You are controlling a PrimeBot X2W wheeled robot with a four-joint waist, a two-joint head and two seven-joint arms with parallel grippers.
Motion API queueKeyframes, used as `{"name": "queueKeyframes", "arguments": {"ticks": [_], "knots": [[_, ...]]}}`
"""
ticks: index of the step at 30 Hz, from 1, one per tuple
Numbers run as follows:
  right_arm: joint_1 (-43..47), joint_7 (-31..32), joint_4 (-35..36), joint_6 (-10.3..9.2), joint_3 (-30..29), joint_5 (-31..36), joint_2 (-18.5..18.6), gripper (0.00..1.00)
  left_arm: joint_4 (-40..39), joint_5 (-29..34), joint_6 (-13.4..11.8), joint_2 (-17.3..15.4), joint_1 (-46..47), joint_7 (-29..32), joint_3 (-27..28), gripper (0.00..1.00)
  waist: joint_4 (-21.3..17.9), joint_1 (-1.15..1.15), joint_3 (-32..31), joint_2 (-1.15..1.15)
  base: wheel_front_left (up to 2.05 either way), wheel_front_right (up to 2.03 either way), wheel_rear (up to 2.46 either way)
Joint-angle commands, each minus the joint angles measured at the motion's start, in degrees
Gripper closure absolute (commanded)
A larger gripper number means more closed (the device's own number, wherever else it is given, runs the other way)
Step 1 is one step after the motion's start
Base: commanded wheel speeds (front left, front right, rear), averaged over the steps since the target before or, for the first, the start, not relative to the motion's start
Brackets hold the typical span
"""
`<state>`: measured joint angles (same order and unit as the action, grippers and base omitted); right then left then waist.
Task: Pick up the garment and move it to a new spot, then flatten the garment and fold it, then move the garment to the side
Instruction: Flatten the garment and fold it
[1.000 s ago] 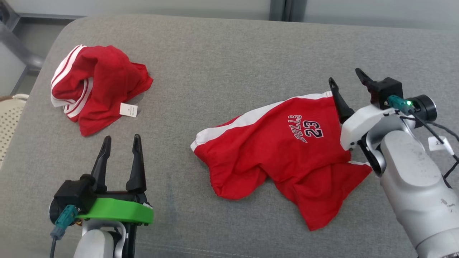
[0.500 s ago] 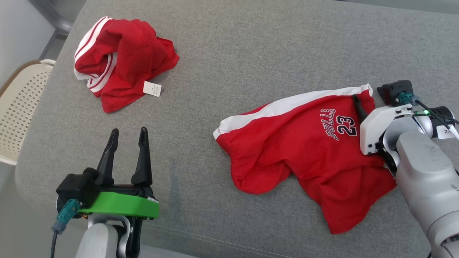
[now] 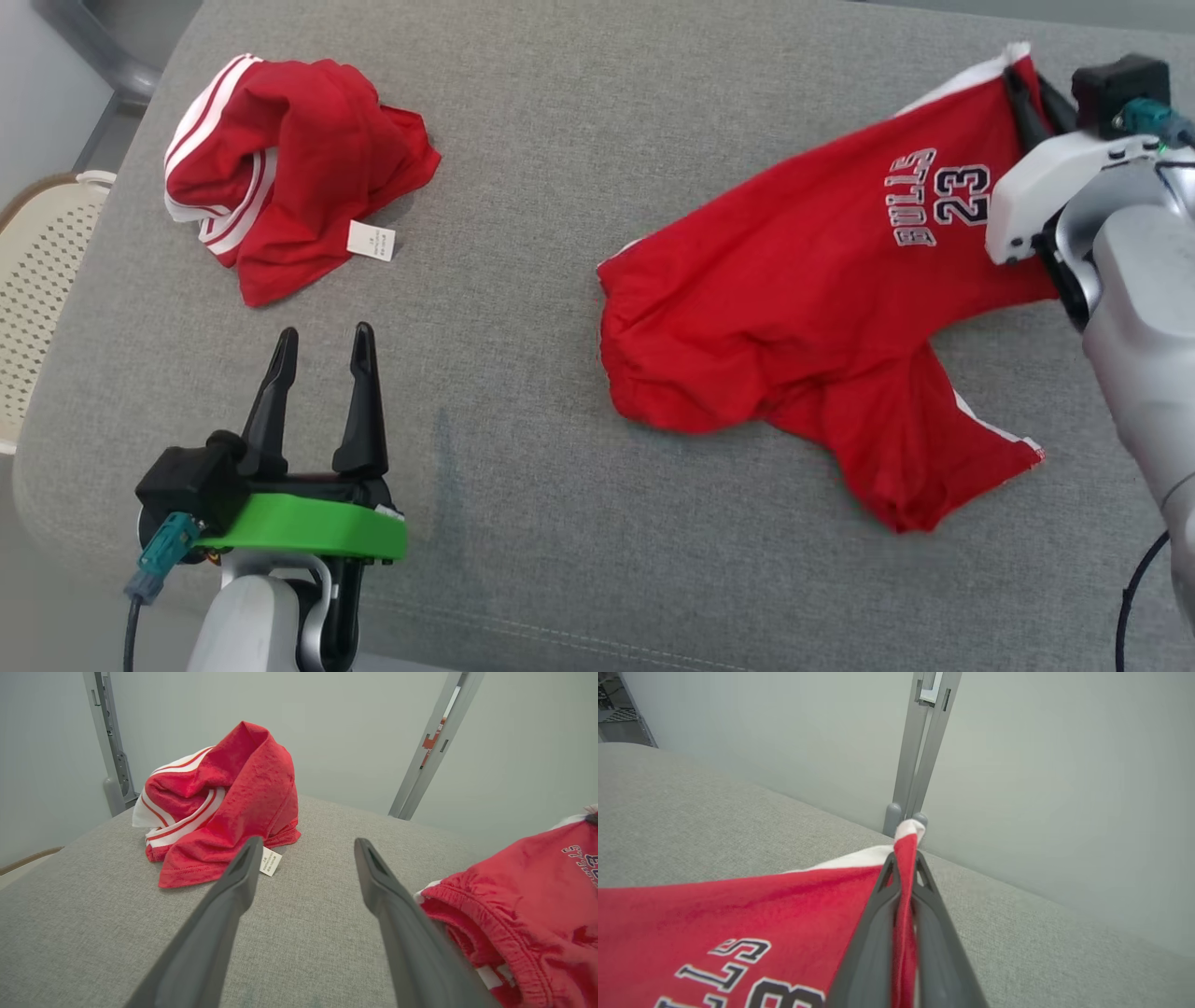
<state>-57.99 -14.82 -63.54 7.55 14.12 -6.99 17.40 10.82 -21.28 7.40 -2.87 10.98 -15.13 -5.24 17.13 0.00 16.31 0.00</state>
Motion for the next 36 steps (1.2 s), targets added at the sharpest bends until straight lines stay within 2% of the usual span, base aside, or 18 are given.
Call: {"name": "queueKeyframes", "arguments": {"ticks": [1, 4, 8, 14, 21, 27, 33, 34, 35, 36], "knots": [[-0.8, -0.4, 1.4, -0.12, -0.1, 0.3, 0.6, 1.0, 0.0, 0.2, 0.1, -0.1, 0.6, 0.0, 0.3, 0.0, -0.7, 0.0, -0.6, 0.0, 0.0, 0.0, 0.0], [-0.3, -0.4, 6.8, -0.12, -0.3, 1.0, 0.6, 1.0, 0.1, 0.4, 0.1, -0.1, 0.0, 0.0, 0.6, 0.0, -1.5, 0.0, -1.7, 0.0, 0.0, 0.0, 0.0], [5.3, -0.4, 14.5, -0.11, 1.4, 1.5, -0.4, 1.0, 0.5, 0.9, 0.1, -0.1, -1.5, 0.0, 1.2, 0.0, -3.1, 0.0, -3.9, 0.0, 0.0, 0.0, 0.0], [18.8, -0.4, 28.0, -0.11, 7.0, -0.6, -1.0, 1.0, 0.9, 2.3, 0.1, -0.1, -4.0, 0.0, 2.9, 0.0, -6.3, 0.0, -7.9, 0.0, 0.0, 0.0, 0.0], [35.2, -0.4, 41.9, -0.11, 14.2, -4.1, 0.0, 1.0, 0.9, 3.1, 0.1, -0.1, -6.8, 0.0, 4.3, 0.0, -10.9, 0.0, -11.1, 0.0, 0.0, 0.0, 0.0], [45.7, -0.4, 48.0, -0.11, 19.0, -6.6, 0.7, 1.0, 1.1, 2.7, 0.1, -0.1, -7.3, 0.0, 4.0, 0.0, -13.1, 0.0, -12.2, 0.0, 0.0, 0.0, 0.0], [54.3, -0.4, 47.9, -0.11, 22.8, -9.1, 1.3, 1.0, 1.4, 2.2, 0.1, -0.1, -7.8, 0.0, 3.4, 0.0, -13.7, 0.0, -12.9, 0.0, 0.0, 0.0, 0.0], [54.9, -0.4, 47.8, -0.11, 22.9, -9.1, 1.2, 0.76, 1.4, 2.2, 0.1, -0.1, -8.0, 0.0, 3.5, 0.0, -13.9, 0.0, -13.0, 0.0, 0.0, 0.0, 0.0], [55.2, -0.4, 48.4, -0.11, 22.5, -9.3, 0.8, 0.16, 1.4, 2.2, 0.1, -0.1, -8.2, 0.0, 3.7, 0.0, -14.1, 0.0, -13.1, 0.0, 0.0, 0.0, 0.0], [55.5, -0.4, 49.0, -0.11, 22.0, -9.6, 0.6, 0.0, 1.4, 2.2, 0.1, -0.1, -8.4, 0.0, 3.8, 0.0, -14.3, 0.0, -13.2, 0.0, 0.0, 0.0, 0.0]]}}
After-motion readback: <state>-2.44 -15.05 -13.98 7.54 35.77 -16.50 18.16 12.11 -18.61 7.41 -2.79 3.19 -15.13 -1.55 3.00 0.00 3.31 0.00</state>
